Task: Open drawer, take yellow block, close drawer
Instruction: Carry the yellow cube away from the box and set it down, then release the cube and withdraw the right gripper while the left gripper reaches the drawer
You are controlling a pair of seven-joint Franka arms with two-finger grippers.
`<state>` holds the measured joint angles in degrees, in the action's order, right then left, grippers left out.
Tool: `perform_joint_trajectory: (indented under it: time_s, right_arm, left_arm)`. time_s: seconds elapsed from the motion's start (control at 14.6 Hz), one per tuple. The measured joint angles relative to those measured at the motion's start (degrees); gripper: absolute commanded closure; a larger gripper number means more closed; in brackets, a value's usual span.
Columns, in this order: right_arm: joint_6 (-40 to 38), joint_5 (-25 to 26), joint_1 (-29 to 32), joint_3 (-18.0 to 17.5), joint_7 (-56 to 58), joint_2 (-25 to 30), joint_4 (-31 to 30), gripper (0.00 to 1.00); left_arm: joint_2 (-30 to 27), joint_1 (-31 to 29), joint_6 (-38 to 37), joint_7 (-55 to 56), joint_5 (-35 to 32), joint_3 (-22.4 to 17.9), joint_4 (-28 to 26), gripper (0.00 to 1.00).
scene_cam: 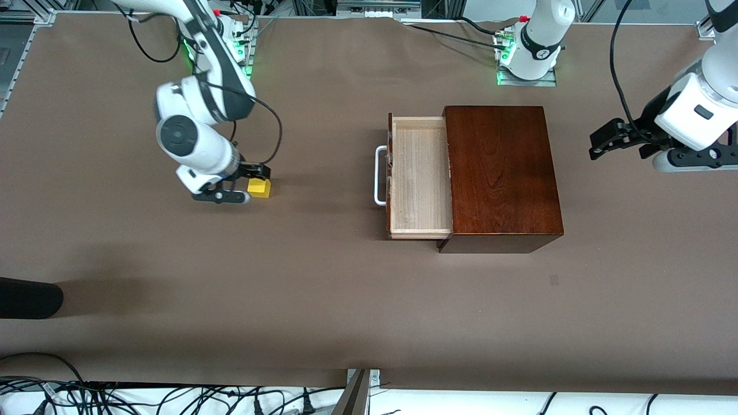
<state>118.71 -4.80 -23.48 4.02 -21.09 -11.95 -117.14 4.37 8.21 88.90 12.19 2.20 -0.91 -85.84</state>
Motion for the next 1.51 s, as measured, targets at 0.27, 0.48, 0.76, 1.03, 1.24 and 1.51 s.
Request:
perform_joint_trajectory:
  time_s: [0.27, 0.48, 0.76, 1.03, 1.24, 1.51]
  right_arm:
    - [-9.62, -0.05, 0.09, 6.13, 4.78, 6.04, 3.96, 0.0]
    - [-13.43, -0.04, 0.16, 11.45, 9.83, 10.24, 4.92, 0.0]
    - [-21.23, 1.36, 0.2, 16.51, 11.42, 13.93, 9.5, 0.0]
    - [-27.18, 1.94, 0.19, 18.14, 11.46, 14.14, 17.54, 0.0]
    - [-30.42, 3.24, 0.2, 18.93, 11.46, 13.95, 21.68, 0.0]
    - [-31.39, 4.96, 2.91, 16.64, 12.2, 13.01, 23.7, 0.0]
  left_arm:
    - [0.0, 0.16, -0.23, 8.82, 0.03, 5.2, 0.47, 0.0]
    - [0.58, 0.31, -0.34, 18.24, 0.03, 10.37, 0.47, 0.0]
    - [3.4, 2.27, -0.33, 33.37, 0.04, 17.14, 0.48, 0.0]
    - [7.71, 11.41, 0.07, 50.71, -0.03, 18.07, 1.9, 0.0]
    - [12.76, 17.74, 0.15, 62.61, -0.73, 18.11, 5.23, 0.0]
    - [21.68, 25.07, 1.2, 77.35, -2.36, 17.97, 10.6, 0.0]
